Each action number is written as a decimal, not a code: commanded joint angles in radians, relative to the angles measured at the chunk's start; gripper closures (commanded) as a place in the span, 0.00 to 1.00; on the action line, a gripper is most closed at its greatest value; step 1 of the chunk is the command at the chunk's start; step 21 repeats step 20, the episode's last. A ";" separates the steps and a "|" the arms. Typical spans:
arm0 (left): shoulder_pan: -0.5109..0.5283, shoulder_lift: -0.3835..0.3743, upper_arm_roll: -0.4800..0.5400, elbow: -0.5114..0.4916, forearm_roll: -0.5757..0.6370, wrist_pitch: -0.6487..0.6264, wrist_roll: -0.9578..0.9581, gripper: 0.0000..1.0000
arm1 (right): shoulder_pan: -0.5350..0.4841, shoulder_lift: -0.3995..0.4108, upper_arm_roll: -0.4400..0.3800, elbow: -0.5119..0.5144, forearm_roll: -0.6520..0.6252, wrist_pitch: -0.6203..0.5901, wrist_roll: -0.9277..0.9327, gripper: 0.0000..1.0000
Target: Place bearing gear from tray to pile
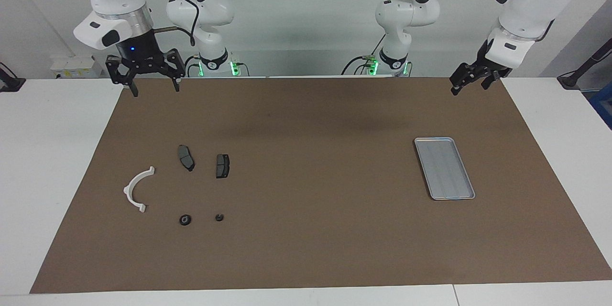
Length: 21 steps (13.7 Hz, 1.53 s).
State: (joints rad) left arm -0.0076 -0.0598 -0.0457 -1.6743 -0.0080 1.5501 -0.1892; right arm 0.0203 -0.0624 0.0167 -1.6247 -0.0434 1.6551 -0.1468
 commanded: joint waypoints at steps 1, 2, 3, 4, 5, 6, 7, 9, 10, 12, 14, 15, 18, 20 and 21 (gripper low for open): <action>0.005 -0.014 -0.002 -0.004 -0.015 -0.018 0.007 0.00 | -0.011 -0.016 -0.004 -0.026 0.025 0.000 0.087 0.00; 0.005 -0.014 -0.002 -0.004 -0.015 -0.018 0.007 0.00 | -0.014 -0.016 -0.004 -0.029 0.025 -0.011 0.090 0.00; 0.005 -0.014 -0.002 -0.002 -0.015 -0.018 0.007 0.00 | -0.014 -0.016 -0.004 -0.029 0.023 -0.014 0.090 0.00; 0.005 -0.014 -0.002 -0.004 -0.015 -0.018 0.007 0.00 | -0.010 -0.014 -0.004 -0.030 0.025 -0.014 0.090 0.00; 0.005 -0.014 -0.002 -0.004 -0.014 -0.018 0.007 0.00 | -0.010 -0.014 -0.003 -0.032 0.028 -0.017 0.101 0.00; 0.005 -0.014 -0.002 -0.002 -0.014 -0.018 0.007 0.00 | -0.008 -0.013 -0.001 -0.030 0.034 -0.026 0.108 0.00; 0.005 -0.014 -0.002 -0.004 -0.015 -0.018 0.007 0.00 | -0.008 -0.014 0.000 -0.027 0.040 -0.050 0.110 0.00; 0.005 -0.014 -0.002 -0.004 -0.015 -0.018 0.007 0.00 | -0.005 -0.014 0.002 -0.023 0.051 -0.090 0.118 0.00; 0.005 -0.014 -0.002 -0.002 -0.015 -0.018 0.007 0.00 | -0.005 -0.014 0.002 -0.021 0.077 -0.092 0.136 0.00; 0.005 -0.014 -0.002 -0.002 -0.015 -0.018 0.007 0.00 | -0.003 -0.014 0.005 -0.021 0.079 -0.104 0.142 0.00; 0.005 -0.014 -0.002 -0.004 -0.015 -0.018 0.007 0.00 | -0.003 -0.014 0.008 -0.020 0.069 -0.104 0.145 0.00; 0.005 -0.014 -0.002 -0.002 -0.015 -0.018 0.007 0.00 | -0.003 -0.014 0.009 -0.020 0.069 -0.103 0.145 0.00; 0.005 -0.014 -0.002 -0.002 -0.015 -0.018 0.007 0.00 | -0.003 -0.014 0.009 -0.020 0.071 -0.104 0.145 0.00; 0.005 -0.014 -0.002 -0.002 -0.015 -0.018 0.007 0.00 | -0.003 -0.014 0.009 -0.020 0.071 -0.103 0.145 0.00; 0.005 -0.014 -0.002 -0.002 -0.015 -0.018 0.007 0.00 | -0.003 -0.014 0.009 -0.020 0.071 -0.103 0.145 0.00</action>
